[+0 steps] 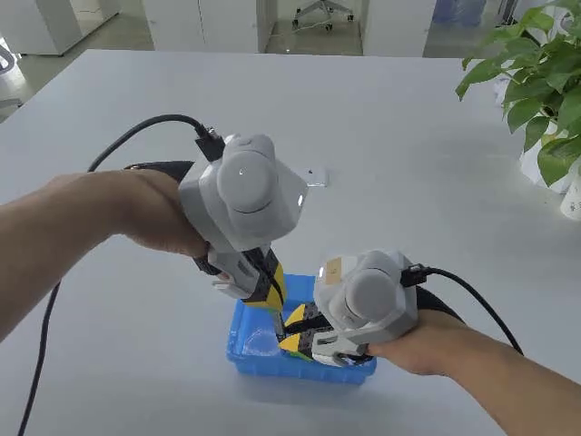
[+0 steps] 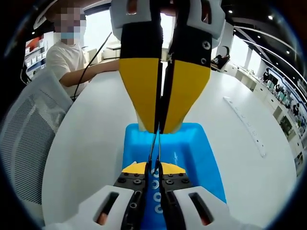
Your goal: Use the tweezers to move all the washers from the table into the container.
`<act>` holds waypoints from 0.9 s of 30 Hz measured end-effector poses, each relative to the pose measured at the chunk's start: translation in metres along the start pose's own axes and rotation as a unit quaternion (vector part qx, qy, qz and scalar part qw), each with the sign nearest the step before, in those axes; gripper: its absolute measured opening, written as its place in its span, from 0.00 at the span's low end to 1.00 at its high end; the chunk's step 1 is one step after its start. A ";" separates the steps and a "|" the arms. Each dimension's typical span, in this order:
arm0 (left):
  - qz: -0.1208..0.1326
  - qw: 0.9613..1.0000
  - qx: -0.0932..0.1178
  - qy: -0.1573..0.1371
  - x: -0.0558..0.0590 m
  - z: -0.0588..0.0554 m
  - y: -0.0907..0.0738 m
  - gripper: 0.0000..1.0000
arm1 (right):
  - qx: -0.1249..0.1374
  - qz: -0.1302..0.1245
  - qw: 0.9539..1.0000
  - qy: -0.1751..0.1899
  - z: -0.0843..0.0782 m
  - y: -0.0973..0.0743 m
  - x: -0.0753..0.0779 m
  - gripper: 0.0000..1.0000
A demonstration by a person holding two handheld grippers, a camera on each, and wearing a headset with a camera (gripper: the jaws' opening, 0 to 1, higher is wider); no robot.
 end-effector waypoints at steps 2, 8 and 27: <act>-0.001 1.000 -0.001 0.000 0.000 0.000 0.001 0.03 | -0.002 0.000 1.000 0.000 -0.001 0.000 0.001 0.09; -0.002 1.000 -0.002 -0.001 -0.001 -0.002 0.003 0.03 | -0.005 0.001 1.000 -0.002 -0.002 0.001 0.001 0.10; 0.004 1.000 -0.007 0.004 0.002 0.006 -0.011 0.03 | 0.004 -0.003 1.000 -0.016 0.006 -0.010 -0.002 0.10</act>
Point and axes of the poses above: the centre of the closed fingertips' face, and the gripper's own axes: y roughly forward along the fingers, x roughly to its right, z roughly out of its top, the point moved 10 cm from there along -y, roughly backward along the fingers, and after that the axes turned 11 degrees about y, right-handed, at the moved point
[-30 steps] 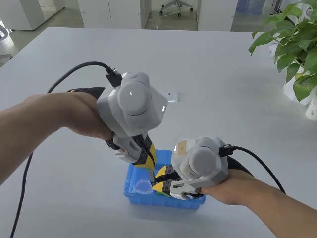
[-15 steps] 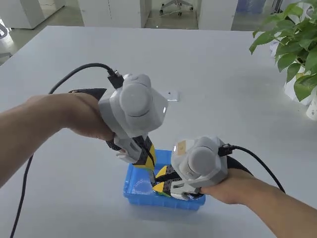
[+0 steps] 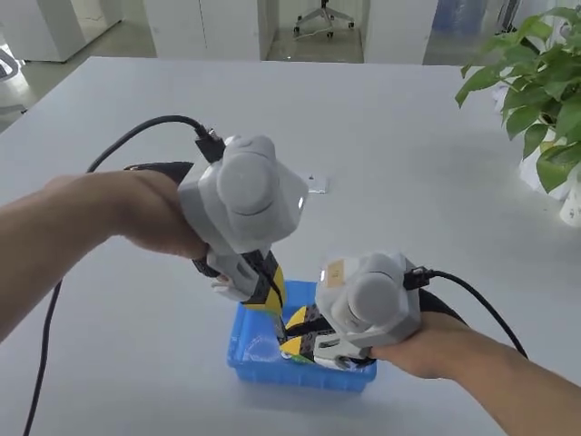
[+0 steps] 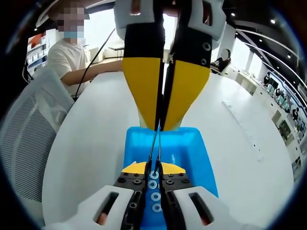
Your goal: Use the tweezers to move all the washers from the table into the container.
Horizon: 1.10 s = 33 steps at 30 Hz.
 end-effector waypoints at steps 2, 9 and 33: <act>0.003 1.000 -0.001 0.000 0.000 0.001 -0.003 0.03 | 0.001 -0.001 1.000 -0.001 0.002 -0.003 -0.001 0.09; 0.013 1.000 -0.003 0.002 0.002 0.006 -0.014 0.03 | 0.010 -0.010 1.000 -0.009 0.009 -0.011 -0.002 0.08; 0.039 0.999 0.014 -0.006 0.030 0.014 -0.041 0.03 | 0.025 -0.015 0.999 -0.018 0.021 -0.041 -0.026 0.05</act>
Point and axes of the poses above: the centre of the closed fingertips' face, and the gripper's own axes: y roughly forward along the fingers, x roughly to its right, z roughly out of its top, the point moved 10 cm from there along -y, roughly backward along the fingers, and after that the axes turned 11 degrees about y, right-handed, at the moved point
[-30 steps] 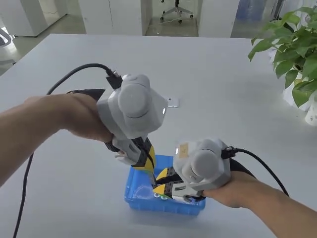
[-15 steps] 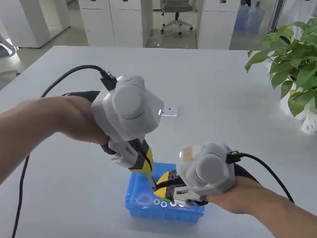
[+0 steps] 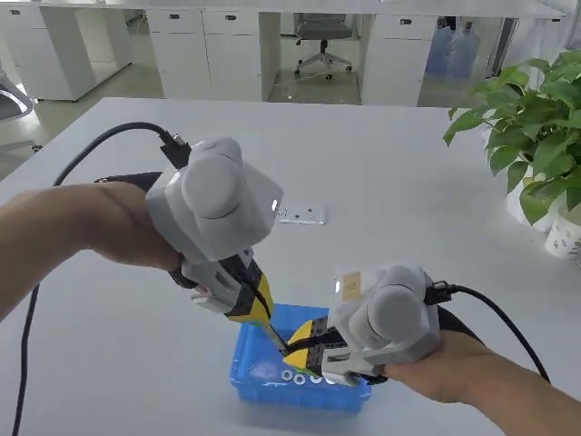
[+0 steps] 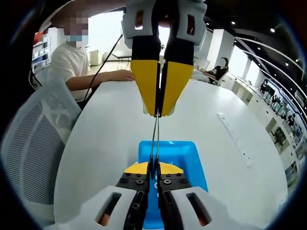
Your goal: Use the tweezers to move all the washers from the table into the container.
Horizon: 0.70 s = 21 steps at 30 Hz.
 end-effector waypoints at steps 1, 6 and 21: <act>0.001 1.000 0.001 0.000 0.002 0.000 0.000 0.03 | -0.001 0.000 1.000 -0.001 0.000 -0.002 -0.001 0.05; 0.005 1.000 0.008 -0.003 0.012 0.001 -0.002 0.03 | -0.006 0.002 1.000 -0.005 0.000 -0.009 -0.010 0.05; 0.009 0.999 0.038 -0.023 0.051 -0.007 0.014 0.03 | -0.044 0.016 0.998 -0.029 -0.010 -0.015 -0.043 0.04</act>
Point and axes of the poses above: the centre of the closed fingertips' face, and the gripper's own axes: y roughly forward along the fingers, x roughly to its right, z roughly out of its top, the point moved 10 cm from there along -y, roughly backward along the fingers, and after that the axes turned 11 degrees about y, right-handed, at the moved point
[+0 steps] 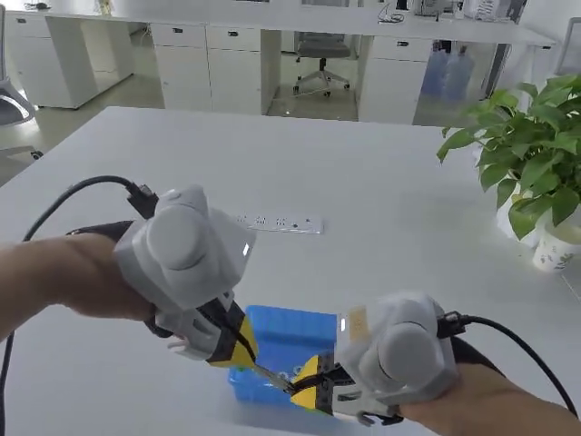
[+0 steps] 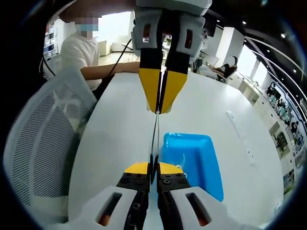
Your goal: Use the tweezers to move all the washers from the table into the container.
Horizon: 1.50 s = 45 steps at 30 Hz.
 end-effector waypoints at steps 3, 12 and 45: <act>-0.001 1.000 0.003 -0.005 0.007 -0.004 0.007 0.03 | -0.005 -0.001 1.000 -0.001 -0.005 0.002 -0.007 0.04; -0.005 1.000 0.012 -0.017 0.027 -0.017 0.028 0.03 | -0.021 0.002 1.000 0.000 -0.019 0.011 -0.024 0.05; -0.042 0.998 -0.001 -0.046 0.063 -0.047 0.091 0.03 | -0.060 0.027 0.998 0.013 -0.055 0.042 -0.051 0.05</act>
Point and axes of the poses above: the centre of the closed fingertips' face, and the gripper's own axes: y roughly forward along the fingers, x roughly to its right, z roughly out of its top, the point moved 10 cm from there along -y, roughly backward along the fingers, and after that the axes turned 11 degrees about y, right-handed, at the moved point
